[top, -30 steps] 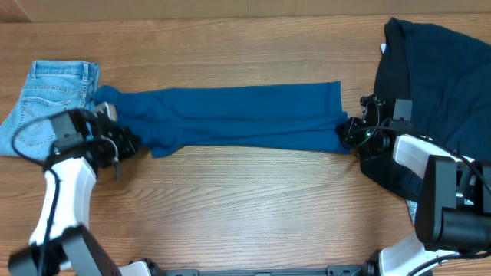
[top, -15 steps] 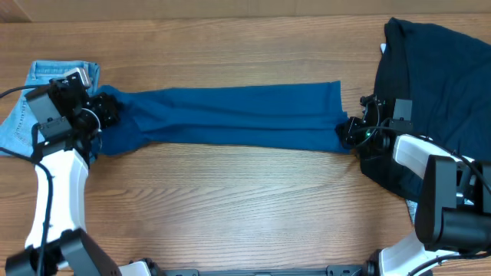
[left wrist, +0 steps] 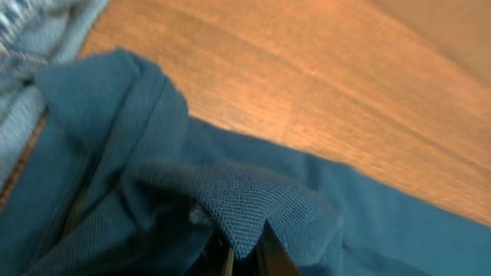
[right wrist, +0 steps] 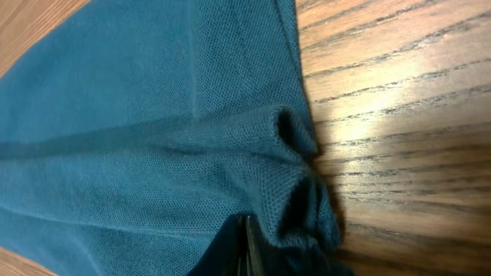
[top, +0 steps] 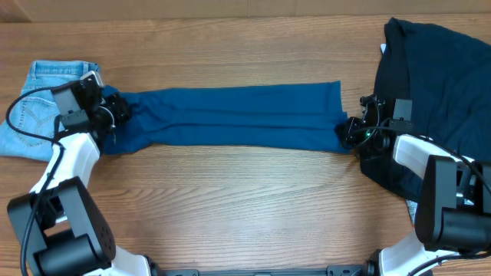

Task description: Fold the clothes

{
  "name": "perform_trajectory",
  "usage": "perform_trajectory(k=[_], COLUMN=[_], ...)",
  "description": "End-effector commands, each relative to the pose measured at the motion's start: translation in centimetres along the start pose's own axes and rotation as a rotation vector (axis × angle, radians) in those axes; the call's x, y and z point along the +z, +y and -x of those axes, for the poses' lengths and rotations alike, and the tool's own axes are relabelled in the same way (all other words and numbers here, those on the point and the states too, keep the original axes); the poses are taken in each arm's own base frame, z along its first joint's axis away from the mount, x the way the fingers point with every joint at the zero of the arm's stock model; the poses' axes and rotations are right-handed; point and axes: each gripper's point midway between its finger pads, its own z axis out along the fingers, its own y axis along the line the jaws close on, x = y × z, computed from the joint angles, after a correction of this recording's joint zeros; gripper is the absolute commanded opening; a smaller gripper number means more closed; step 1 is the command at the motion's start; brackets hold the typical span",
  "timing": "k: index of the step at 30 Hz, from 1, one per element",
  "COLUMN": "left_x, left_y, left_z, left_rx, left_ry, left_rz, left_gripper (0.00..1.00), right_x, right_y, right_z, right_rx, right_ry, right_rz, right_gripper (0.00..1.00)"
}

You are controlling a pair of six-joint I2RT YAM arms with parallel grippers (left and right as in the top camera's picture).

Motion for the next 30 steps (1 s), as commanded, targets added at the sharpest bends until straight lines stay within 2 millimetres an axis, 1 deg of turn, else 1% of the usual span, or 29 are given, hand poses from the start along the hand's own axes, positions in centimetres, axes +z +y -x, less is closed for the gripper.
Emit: perform_trajectory(k=[1,2,3,4,6,7,8,9,10,11,12,14,17,20,21,22,23,24,26,28,29,30], left_x=[1.5,1.8,2.1,2.2,2.2,2.2,2.2,2.2,2.2,2.1,2.0,1.8,0.8,-0.6,-1.2,-2.2,-2.9,-4.0,-5.7,-6.9,-7.5,-7.9], left_y=[0.8,1.0,1.2,1.4,1.7,1.7,1.7,1.7,1.6,1.5,1.3,0.7,0.2,-0.4,-0.7,-1.3,-1.7,-2.4,-3.5,-4.2,-4.4,-4.4], left_z=[-1.1,-1.4,-2.0,-2.4,-2.9,-3.0,-3.0,-3.0,-3.1,-3.2,-3.4,-3.9,-3.9,-3.0,-2.4,-1.4,-0.7,0.3,2.0,2.9,3.0,2.6], left_rx=[-0.018,-0.021,-0.028,-0.032,-0.038,-0.038,-0.038,-0.039,-0.04,-0.042,-0.045,-0.052,-0.053,-0.043,-0.031,-0.014,-0.005,0.009,0.032,0.044,0.047,0.041], left_ry=[0.034,0.045,0.066,0.079,0.097,0.099,0.1,0.101,0.104,0.111,0.122,0.145,0.157,0.129,0.11,0.075,0.051,0.013,-0.049,-0.085,-0.094,-0.077], left_rz=[0.048,0.052,0.058,0.063,0.076,0.077,0.077,0.075,0.073,0.068,0.057,0.027,0.019,0.019,0.016,0.007,0.0,-0.01,-0.028,-0.037,-0.039,-0.036], left_gripper=[0.09,0.09,0.1,0.11,0.23,0.37,0.64,0.75,0.82,0.88,0.92,1.0,1.0,1.0,1.0,1.0,1.0,1.0,1.0,1.0,1.0,0.91], right_x=[0.6,0.5,-0.1,-0.7,-2.5,-3.9,-4.9,-5.8,-6.6,-7.2,-7.7,-7.9,-6.9,-6.1,-5.8,-5.5,-5.3,-5.1,-4.8,-4.6,-4.6,-4.5], right_y=[-0.8,-0.6,-0.1,0.4,2.0,3.3,4.4,5.5,6.6,7.5,8.6,10.0,11.9,12.7,13.0,13.9,14.3,15.0,15.9,16.6,16.9,17.2], right_z=[-1.2,-0.9,0.1,1.0,3.3,4.7,5.5,6.2,6.6,6.8,6.7,5.8,3.1,1.4,1.0,0.3,0.0,-0.6,-1.3,-1.9,-2.1,-2.5], right_rx=[0.013,0.01,0.001,-0.007,-0.042,-0.081,-0.119,-0.16,-0.199,-0.236,-0.281,-0.351,-0.458,-0.521,-0.54,-0.593,-0.611,-0.646,-0.69,-0.713,-0.72,-0.731], right_ry=[0.037,0.033,0.018,0.002,-0.044,-0.069,-0.082,-0.09,-0.09,-0.083,-0.061,-0.012,0.082,0.134,0.143,0.157,0.162,0.172,0.186,0.195,0.199,0.205], right_rz=[-0.03,-0.029,-0.026,-0.023,-0.013,-0.006,-0.001,0.004,0.008,0.012,0.016,0.026,0.051,0.024,0.011,0.016,0.022,0.034,0.051,0.058,0.063,0.069], right_gripper=[0.14,0.17,0.26,0.29,0.31,0.32,0.31,0.31,0.31,0.3,0.28,0.26,0.23,0.2,0.19,0.17,0.17,0.17,0.17,0.16,0.13,0.09])
